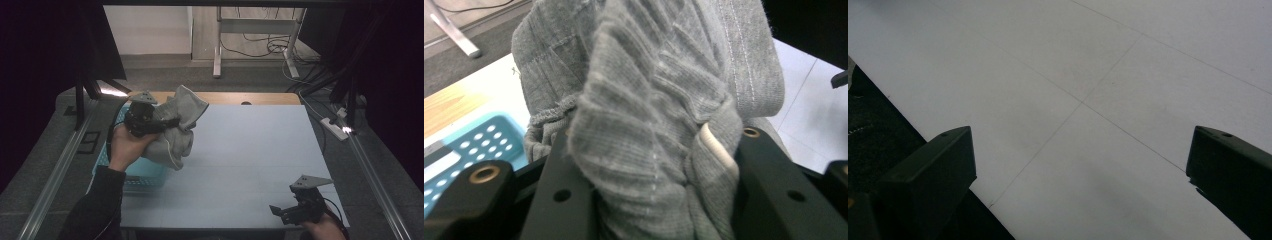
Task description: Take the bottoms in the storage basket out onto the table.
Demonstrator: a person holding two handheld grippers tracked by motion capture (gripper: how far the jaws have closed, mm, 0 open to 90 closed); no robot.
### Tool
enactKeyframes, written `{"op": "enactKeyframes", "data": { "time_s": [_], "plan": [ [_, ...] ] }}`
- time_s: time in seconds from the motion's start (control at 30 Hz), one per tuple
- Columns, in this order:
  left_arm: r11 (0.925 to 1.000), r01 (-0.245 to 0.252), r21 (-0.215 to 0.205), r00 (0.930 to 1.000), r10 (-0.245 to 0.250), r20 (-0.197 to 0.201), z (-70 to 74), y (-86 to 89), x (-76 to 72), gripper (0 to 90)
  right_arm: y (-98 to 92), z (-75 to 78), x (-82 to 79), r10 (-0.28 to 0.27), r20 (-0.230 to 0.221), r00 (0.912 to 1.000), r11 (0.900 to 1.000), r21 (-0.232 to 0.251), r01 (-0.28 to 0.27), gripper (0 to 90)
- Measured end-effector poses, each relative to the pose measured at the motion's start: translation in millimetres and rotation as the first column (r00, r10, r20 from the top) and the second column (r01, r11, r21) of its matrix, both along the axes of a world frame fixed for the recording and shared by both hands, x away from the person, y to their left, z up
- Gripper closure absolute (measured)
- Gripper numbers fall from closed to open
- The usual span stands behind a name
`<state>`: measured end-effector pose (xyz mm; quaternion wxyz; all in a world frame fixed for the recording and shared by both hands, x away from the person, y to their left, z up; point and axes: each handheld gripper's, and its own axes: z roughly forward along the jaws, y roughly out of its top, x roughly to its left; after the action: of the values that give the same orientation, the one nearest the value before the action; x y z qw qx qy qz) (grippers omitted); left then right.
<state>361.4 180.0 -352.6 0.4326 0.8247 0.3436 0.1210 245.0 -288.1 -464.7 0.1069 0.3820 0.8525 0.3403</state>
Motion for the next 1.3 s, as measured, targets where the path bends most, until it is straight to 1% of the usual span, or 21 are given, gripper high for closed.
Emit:
{"op": "enactKeyframes", "data": {
  "time_s": [0.1, 0.27, 0.43, 0.77, 0.97, 1.1, 1.3],
  "plan": [
    [0.9998, 0.018, 0.0, 0.9998, -0.018, 0.001, 0.4, -8.6, 2.1, 62.9, 0.0, 0.0, 0.1, 0.001, -0.002, 1.0, 1.0, 0.001, -0.001, 0.0],
    [0.9986, 0.047, 0.022, 0.9989, -0.047, -0.004, -1.4, -25.0, 7.2, 62.7, -0.2, 0.3, -0.1, -0.001, -0.002, 1.0, 1.0, 0.003, 0.001, 0.0],
    [0.9974, 0.068, 0.022, 0.9976, -0.068, -0.014, -4.1, -39.5, 14.2, 62.7, -1.1, 0.3, 0.1, -0.005, 0.0, 1.0, 1.0, 0.011, 0.005, 0.0],
    [0.9925, 0.115, 0.042, 0.9933, -0.114, -0.017, -10.6, -70.2, 24.9, 62.5, -1.4, 0.4, -0.1, -0.005, 0.001, 1.0, 1.0, 0.017, 0.005, 0.0],
    [0.9886, 0.137, 0.064, 0.9905, -0.135, -0.026, -19.5, -90.5, 31.6, 62.4, -1.5, 0.7, -0.4, -0.002, 0.001, 1.0, 1.0, 0.017, 0.002, 0.0],
    [0.9865, 0.149, 0.068, 0.9886, -0.147, -0.033, -27.3, -100.7, 35.7, 62.4, -1.5, 0.6, -0.5, 0.0, 0.006, 1.0, 1.0, 0.017, 0.0, 0.0],
    [0.9874, 0.143, 0.068, 0.9894, -0.141, -0.036, -37.9, -112.1, 41.1, 62.3, -1.9, 0.7, -0.7, 0.0, 0.008, 1.0, 1.0, 0.021, 0.0, 0.0]
  ]
}}
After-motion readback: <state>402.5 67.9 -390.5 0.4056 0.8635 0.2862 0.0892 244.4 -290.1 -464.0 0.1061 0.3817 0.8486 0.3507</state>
